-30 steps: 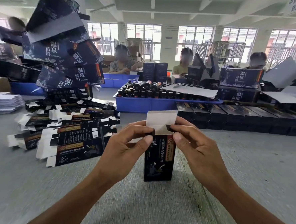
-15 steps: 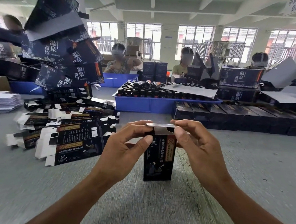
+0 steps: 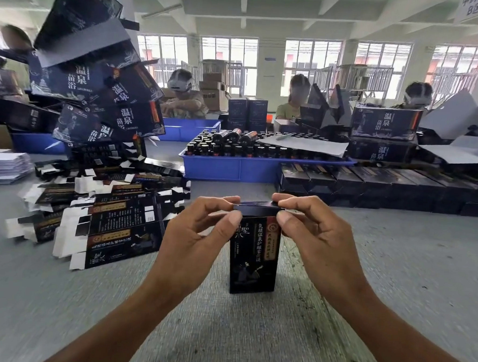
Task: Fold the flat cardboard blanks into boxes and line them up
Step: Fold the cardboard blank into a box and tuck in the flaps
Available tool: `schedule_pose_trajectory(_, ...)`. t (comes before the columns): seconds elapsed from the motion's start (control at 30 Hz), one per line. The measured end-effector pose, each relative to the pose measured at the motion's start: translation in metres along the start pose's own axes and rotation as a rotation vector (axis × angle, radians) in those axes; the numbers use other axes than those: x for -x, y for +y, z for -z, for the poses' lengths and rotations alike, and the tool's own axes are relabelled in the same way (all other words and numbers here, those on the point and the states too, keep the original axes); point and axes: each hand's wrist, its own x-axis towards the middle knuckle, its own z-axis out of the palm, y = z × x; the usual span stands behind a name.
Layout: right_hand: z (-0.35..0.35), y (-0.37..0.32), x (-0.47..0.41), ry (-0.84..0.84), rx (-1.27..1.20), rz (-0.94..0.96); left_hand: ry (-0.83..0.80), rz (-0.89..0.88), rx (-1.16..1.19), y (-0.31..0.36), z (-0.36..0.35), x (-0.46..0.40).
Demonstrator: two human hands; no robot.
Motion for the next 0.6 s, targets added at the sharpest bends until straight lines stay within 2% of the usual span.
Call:
schedule_pose_trajectory(0.13, 0.000, 0.001, 0.000, -0.004, 0.027, 0.019, 0.018, -0.015, -0.022, 0.000, -0.001, 0.001)
schedule_pose_trajectory(0.27, 0.001, 0.004, 0.000, -0.017, 0.121, 0.058, -0.002, -0.136, -0.195, -0.003, -0.001, 0.003)
schedule_pose_trajectory(0.47, 0.003, 0.008, 0.001, 0.003, 0.421, 0.287, 0.019, -0.266, -0.314, -0.007, -0.001, 0.001)
schedule_pose_trajectory(0.6, 0.001, 0.011, 0.002, 0.016, 0.415, 0.260, 0.036, -0.328, -0.350, -0.012, -0.003, -0.001)
